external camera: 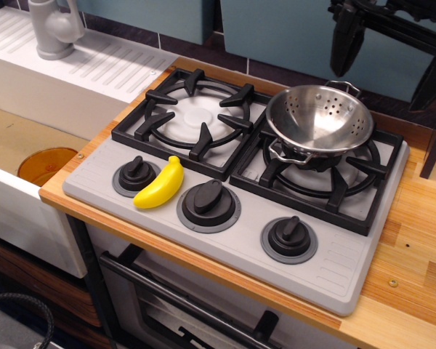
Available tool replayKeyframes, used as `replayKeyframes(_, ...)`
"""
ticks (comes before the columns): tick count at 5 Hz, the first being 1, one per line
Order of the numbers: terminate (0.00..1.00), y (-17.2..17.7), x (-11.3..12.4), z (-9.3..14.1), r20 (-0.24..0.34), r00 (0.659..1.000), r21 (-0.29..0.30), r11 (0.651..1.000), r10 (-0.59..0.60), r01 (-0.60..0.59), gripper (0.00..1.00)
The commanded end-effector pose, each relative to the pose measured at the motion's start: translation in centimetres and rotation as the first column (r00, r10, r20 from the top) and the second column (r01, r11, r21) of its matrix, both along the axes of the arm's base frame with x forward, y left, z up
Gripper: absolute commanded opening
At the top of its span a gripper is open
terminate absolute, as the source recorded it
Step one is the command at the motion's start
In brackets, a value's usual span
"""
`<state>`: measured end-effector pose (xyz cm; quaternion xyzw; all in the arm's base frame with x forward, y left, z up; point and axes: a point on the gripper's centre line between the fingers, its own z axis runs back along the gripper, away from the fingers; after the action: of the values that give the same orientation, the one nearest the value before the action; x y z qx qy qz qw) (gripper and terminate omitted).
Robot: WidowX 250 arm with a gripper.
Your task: End effector reaching pot or pan
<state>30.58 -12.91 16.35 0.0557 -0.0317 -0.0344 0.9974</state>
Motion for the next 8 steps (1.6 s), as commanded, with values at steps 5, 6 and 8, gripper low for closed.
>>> replayKeyframes(5, 0.0, 5.3, 6.2, -1.8, 0.093, 0.994, 0.015, 0.998, -0.054, 0.053, 1.0)
replayKeyframes(6, 0.0, 6.2, 6.8, -3.1, 0.124, 0.991, 0.015, 0.998, -0.054, 0.053, 1.0)
replayKeyframes(8, 0.0, 6.6, 6.5, -5.9, 0.179, 0.983, 0.019, 0.999, -0.048, 0.046, 1.0)
